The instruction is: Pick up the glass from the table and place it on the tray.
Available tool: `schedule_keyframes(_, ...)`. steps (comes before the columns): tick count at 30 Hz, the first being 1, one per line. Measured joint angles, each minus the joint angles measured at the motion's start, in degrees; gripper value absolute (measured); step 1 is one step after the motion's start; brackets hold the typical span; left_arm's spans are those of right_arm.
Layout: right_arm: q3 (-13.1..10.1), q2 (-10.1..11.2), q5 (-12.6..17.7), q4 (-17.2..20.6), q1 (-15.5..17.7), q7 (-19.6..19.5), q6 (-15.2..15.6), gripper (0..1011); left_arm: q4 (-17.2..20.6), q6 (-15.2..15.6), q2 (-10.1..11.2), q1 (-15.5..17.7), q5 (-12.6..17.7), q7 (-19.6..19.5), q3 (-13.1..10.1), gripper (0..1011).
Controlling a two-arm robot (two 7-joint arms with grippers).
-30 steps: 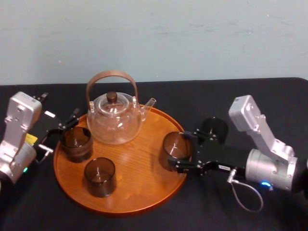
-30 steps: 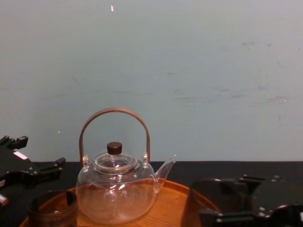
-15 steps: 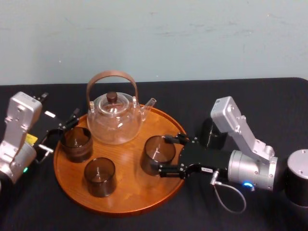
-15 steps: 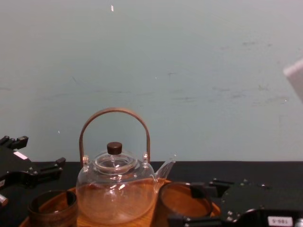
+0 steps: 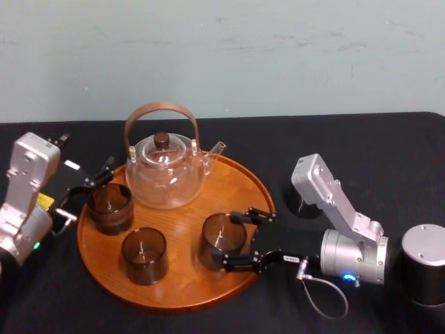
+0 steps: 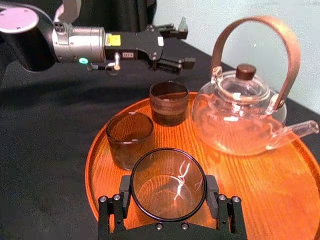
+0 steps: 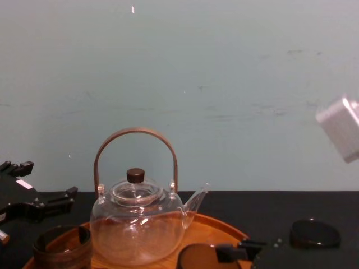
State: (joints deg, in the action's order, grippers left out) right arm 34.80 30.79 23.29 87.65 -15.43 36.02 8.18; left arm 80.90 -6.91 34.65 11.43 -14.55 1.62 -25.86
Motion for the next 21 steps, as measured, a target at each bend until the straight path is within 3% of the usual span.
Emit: schedule_keyframes(21,1.86,-1.25,-0.64,-3.92,-0.9,0.39,-0.24,900,0.0,0.0,0.0,0.0,0.0,0.0,0.0,1001)
